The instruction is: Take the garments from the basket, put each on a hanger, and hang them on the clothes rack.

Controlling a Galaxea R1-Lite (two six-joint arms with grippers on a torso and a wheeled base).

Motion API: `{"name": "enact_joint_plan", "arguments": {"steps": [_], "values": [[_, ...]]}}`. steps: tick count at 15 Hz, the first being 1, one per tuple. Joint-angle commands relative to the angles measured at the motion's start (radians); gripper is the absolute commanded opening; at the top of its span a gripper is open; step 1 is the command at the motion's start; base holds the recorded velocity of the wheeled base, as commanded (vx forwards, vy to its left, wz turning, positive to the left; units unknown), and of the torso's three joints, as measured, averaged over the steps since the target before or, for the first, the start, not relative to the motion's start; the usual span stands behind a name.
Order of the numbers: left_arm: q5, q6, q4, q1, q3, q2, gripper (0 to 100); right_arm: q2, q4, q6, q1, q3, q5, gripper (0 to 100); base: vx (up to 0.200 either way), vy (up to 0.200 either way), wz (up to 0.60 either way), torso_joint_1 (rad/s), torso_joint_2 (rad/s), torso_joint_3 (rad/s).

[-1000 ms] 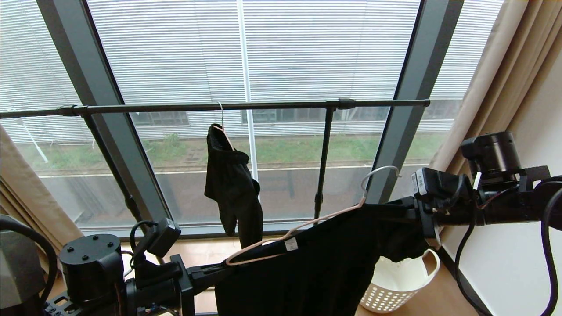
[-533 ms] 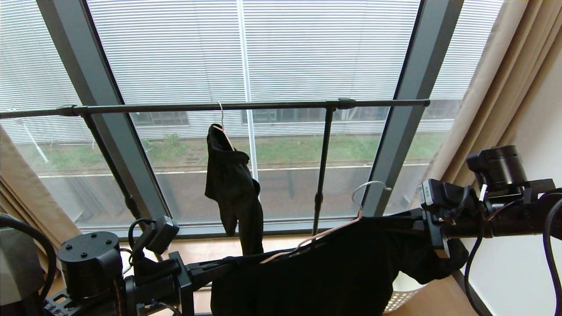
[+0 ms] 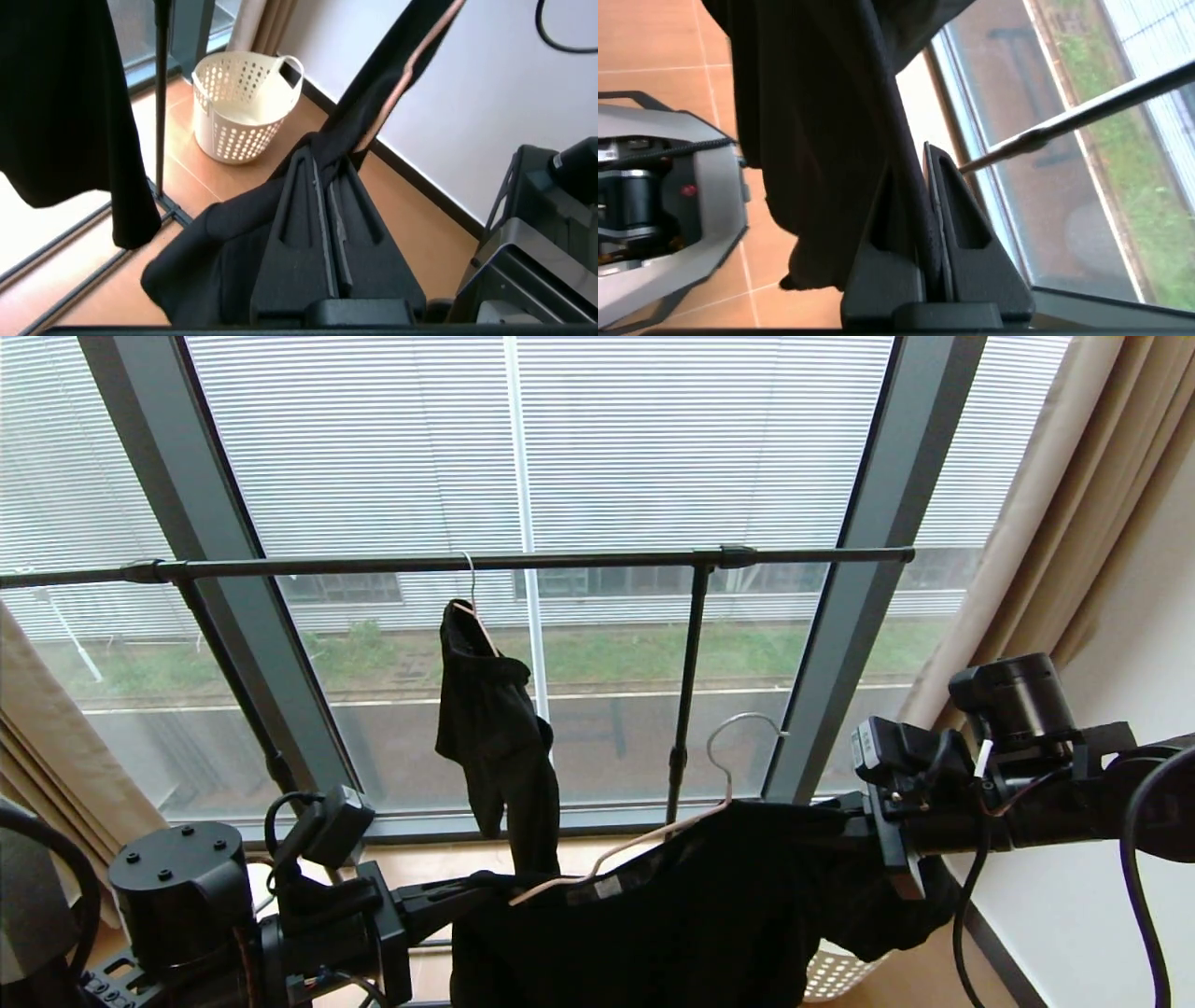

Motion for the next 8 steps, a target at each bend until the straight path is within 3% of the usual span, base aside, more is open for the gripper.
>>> {"name": "enact_joint_plan", "arguments": {"steps": [1, 8], "values": [[0.000, -0.001, -0.001, 0.001, -0.001, -0.051, 0, 0.042, -0.028, 0.016, 0.034, 0.002, -0.003, 0, 0.000, 0.000, 0.00, 0.000, 0.00, 0.000], [0.002, -0.001, -0.001, -0.003, 0.005, -0.092, 0, 0.073, -0.048, 0.099, 0.108, 0.004, -0.087, 0, 0.000, 0.000, 0.00, 0.000, 0.00, 0.000]]}}
